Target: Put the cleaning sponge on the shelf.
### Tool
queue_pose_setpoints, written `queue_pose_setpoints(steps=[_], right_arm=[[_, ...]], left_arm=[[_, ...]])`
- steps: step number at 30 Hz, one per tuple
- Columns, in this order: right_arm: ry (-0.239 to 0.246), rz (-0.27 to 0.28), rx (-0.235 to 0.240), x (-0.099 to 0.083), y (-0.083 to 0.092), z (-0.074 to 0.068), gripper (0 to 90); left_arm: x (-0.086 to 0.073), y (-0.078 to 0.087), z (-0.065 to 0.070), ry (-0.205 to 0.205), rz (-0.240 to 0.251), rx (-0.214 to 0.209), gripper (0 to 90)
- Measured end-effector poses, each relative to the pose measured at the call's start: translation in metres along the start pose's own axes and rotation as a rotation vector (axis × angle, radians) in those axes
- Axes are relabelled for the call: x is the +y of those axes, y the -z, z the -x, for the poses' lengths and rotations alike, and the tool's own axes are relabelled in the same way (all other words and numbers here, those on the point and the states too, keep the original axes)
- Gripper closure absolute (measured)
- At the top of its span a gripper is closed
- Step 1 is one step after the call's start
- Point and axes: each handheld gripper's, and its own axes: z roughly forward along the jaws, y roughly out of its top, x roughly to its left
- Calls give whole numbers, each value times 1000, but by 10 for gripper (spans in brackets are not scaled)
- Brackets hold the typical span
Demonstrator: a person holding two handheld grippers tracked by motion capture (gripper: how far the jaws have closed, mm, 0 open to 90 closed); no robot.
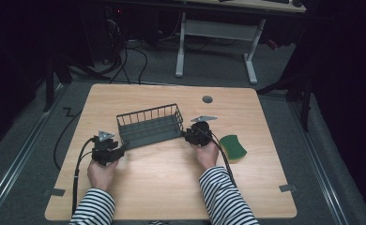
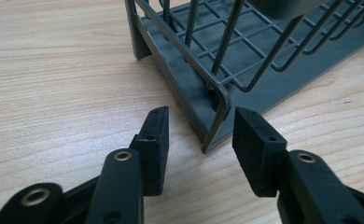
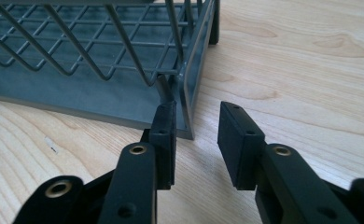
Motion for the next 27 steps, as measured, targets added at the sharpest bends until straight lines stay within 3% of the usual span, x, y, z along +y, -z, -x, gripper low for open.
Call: queue_pose_setpoints(steps=[13, 17, 23, 27], right_arm=[[41, -2, -4, 8, -12, -9, 844], [63, -10, -12, 8, -12, -10, 853], [76, -12, -17, 8, -11, -11, 857], [81, -15, -18, 8, -10, -11, 857]], left_arm=[[-1, -4, 0, -11, -1, -18, 771], [-1, -4, 1, -19, 4, -25, 840], [-2, -4, 1, -37, 1, -23, 851], [-2, -3, 0, -33, -3, -46, 850]])
